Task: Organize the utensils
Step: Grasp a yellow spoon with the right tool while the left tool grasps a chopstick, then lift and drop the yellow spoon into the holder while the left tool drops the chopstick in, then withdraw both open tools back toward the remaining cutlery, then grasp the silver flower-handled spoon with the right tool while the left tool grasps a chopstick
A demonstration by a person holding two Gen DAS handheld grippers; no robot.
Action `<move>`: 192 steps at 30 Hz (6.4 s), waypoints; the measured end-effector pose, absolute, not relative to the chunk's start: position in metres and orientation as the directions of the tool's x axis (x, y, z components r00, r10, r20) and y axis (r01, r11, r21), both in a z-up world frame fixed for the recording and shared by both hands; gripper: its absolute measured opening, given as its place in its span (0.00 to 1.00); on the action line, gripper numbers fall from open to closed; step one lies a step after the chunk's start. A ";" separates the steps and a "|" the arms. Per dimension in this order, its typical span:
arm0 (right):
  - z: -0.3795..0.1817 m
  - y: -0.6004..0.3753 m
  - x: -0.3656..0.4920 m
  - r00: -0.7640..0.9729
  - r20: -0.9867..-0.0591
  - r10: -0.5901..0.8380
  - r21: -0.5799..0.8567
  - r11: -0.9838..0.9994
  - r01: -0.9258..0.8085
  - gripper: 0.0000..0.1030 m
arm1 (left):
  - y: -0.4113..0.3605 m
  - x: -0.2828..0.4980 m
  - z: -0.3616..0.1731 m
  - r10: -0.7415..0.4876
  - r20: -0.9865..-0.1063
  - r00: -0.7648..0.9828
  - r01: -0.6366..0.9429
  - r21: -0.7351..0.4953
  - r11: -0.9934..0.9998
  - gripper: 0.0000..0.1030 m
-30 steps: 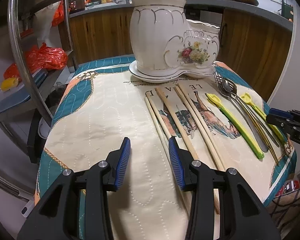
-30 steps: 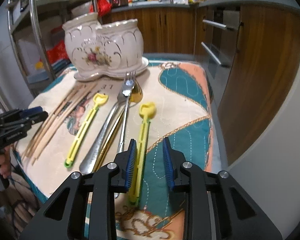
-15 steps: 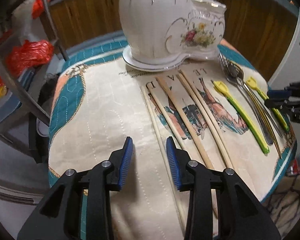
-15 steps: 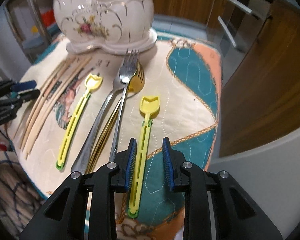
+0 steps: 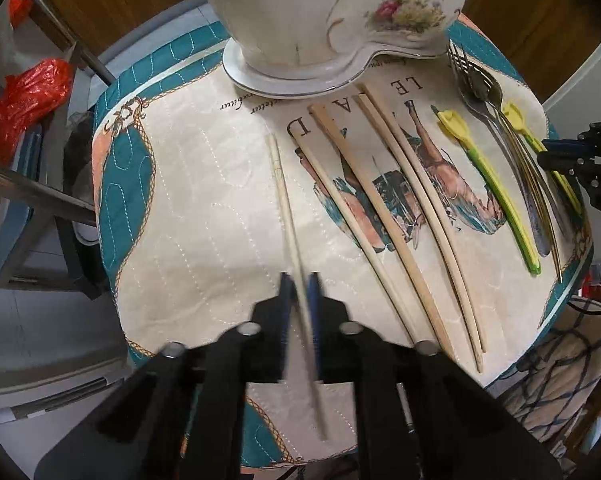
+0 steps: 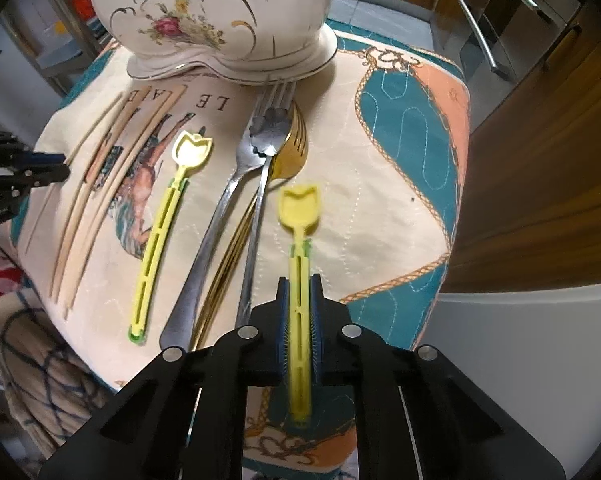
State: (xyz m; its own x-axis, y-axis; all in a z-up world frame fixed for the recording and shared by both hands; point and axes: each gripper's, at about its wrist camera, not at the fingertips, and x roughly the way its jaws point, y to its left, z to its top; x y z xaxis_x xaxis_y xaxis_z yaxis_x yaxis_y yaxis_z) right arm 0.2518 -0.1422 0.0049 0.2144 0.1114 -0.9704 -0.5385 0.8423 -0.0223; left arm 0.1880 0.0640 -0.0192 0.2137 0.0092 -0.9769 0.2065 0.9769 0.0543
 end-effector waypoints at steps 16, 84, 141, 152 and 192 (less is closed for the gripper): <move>0.027 -0.178 0.244 0.306 -0.787 0.536 0.373 0.808 -0.455 0.10 | 0.123 0.131 0.024 -0.240 -0.742 0.626 0.067 -0.256 0.964 0.04; 0.080 -0.103 0.295 0.736 -0.459 0.498 0.107 0.853 -0.510 0.36 | 0.047 0.214 0.084 -0.037 -0.292 0.956 0.025 -0.046 0.999 0.27; 0.025 -0.191 0.222 0.580 -0.644 0.499 0.199 0.842 -0.502 0.38 | 0.068 0.136 -0.010 -0.158 -0.648 0.745 0.076 -0.152 0.985 0.24; 0.001 -0.175 0.222 0.485 -0.738 0.469 0.162 0.821 -0.547 0.23 | 0.057 0.143 -0.024 -0.162 -0.716 0.679 0.104 -0.124 0.987 0.22; 0.009 -0.116 0.257 0.274 -0.951 0.143 -0.062 0.781 -0.622 0.04 | 0.068 0.183 -0.013 -0.086 -0.917 0.389 0.081 -0.059 0.995 0.04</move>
